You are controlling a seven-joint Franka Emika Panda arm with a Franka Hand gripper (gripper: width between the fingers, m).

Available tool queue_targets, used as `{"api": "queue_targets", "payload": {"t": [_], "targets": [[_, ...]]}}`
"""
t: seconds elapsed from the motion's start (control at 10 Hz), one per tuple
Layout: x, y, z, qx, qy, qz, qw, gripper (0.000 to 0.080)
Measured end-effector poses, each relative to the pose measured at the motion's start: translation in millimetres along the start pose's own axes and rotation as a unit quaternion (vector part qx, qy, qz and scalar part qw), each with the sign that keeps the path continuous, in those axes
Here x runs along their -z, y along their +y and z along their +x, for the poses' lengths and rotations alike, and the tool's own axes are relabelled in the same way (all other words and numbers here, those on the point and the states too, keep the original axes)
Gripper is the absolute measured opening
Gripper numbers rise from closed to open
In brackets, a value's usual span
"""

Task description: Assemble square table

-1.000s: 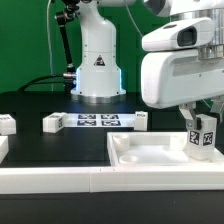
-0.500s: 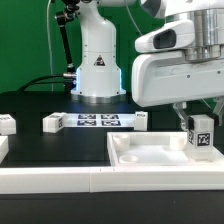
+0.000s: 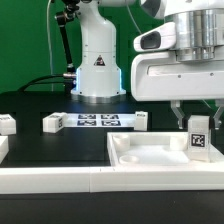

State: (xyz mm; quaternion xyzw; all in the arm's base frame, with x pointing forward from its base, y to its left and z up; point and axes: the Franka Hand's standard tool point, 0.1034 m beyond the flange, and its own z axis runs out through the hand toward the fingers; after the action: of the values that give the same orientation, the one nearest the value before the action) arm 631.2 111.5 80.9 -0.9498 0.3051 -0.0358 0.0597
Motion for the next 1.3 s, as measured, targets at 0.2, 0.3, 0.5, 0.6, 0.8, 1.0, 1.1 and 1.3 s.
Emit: {"api": "queue_targets", "payload": {"t": [0.2,0.3,0.5,0.6,0.8,1.0,1.1,1.3], "targets": [[-0.1,1.6,1.0,-0.083,-0.001,0.0,0.997,0.0291],[-0.1,1.9,0.5,-0.124,-0.001,-0.002,0.992,0.0291],[-0.4,1.9,-1.7,-0.197,0.0,-0.007,0.98,0.0291],[-1.0,0.8,-4.6,-0.237,-0.001,-0.01,0.971,0.0291],[-1.2,0.7,-5.5,-0.278,-0.004,-0.009,0.96,0.0291],[-1.3,0.8,-5.2,-0.268,-0.006,-0.008,0.963,0.0291],[-1.9,0.5,-5.5,-0.257,-0.006,-0.007,0.966,0.0359],[-2.3,-4.0,-9.5,-0.243,-0.006,-0.006,0.97,0.0556]]}}
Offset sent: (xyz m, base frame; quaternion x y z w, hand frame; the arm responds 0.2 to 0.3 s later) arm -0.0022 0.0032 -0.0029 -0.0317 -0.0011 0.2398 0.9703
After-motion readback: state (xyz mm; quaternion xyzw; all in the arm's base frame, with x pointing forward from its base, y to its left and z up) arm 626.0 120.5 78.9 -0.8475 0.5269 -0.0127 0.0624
